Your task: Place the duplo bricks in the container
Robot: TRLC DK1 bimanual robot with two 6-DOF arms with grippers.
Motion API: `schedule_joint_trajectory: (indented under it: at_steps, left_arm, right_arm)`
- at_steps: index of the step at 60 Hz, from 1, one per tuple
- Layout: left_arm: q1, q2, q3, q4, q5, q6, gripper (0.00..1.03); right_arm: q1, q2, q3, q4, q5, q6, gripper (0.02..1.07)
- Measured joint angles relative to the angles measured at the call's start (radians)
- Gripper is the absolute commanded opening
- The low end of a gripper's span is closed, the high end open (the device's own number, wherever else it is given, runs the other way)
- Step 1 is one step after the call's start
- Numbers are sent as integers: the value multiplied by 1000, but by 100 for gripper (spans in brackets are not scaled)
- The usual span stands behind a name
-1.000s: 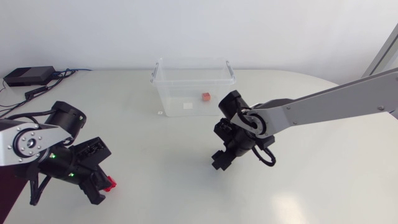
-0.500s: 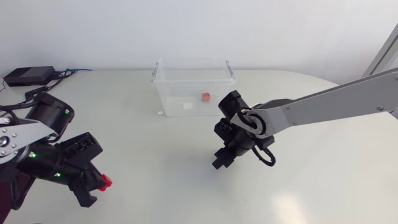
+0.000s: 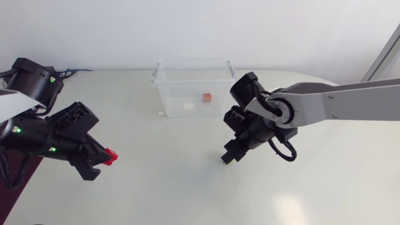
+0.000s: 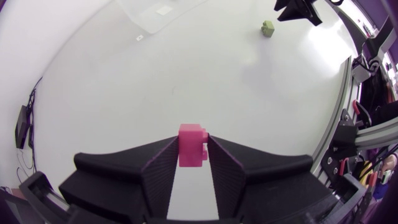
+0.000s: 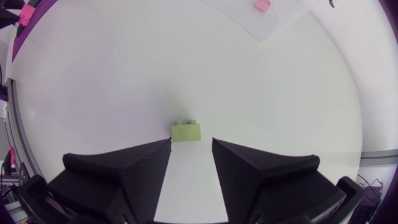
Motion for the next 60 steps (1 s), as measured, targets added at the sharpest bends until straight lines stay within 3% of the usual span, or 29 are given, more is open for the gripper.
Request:
schedule_joint_trajectory:
  at_steps: [22,24,27,29,60]
  left_arm:
    - [-74,84,101,39,3,-67,30]
    - [-74,84,102,39,3,-68,30]
    - [-74,85,102,39,3,-68,30]
    - [-74,85,102,39,3,-68,30]
    - [-72,124,145,101,23,-68,30]
  right_arm:
    - [16,-100,15,-65,8,1,54]
    - [19,-94,15,-63,8,1,64]
    - [19,-82,15,-54,8,1,97]
    - [19,-69,15,-50,8,1,103]
    - [6,79,15,54,-12,3,102]
